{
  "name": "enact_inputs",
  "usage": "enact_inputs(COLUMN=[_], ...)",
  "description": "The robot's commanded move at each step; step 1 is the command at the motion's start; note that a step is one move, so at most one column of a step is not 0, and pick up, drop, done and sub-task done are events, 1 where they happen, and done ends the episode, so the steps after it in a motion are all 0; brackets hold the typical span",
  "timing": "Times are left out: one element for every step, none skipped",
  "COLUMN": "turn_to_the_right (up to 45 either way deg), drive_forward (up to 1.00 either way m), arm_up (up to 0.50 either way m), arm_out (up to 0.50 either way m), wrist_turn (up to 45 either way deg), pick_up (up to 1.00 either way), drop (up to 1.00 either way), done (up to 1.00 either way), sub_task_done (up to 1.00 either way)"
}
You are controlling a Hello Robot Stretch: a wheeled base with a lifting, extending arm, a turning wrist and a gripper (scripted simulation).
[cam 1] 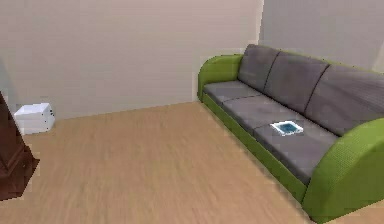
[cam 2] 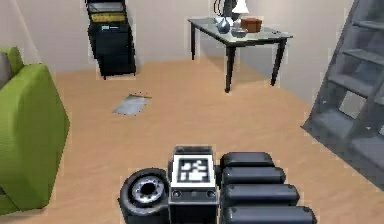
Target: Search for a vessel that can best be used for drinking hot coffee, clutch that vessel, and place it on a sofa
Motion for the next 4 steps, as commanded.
enact_inputs(turn_to_the_right=[-3.0,0.0,0.0,45.0], drive_forward=[0.0,1.0,1.0,0.0], arm_up=[0.0,0.0,0.0,0.0], arm_out=[0.0,0.0,0.0,0.0], wrist_turn=[0.0,0.0,0.0,0.0], pick_up=[0.0,0.0,0.0,0.0], drop=[0.0,0.0,0.0,0.0], done=[0.0,0.0,0.0,0.0], sub_task_done=[0.0,0.0,0.0,0.0])
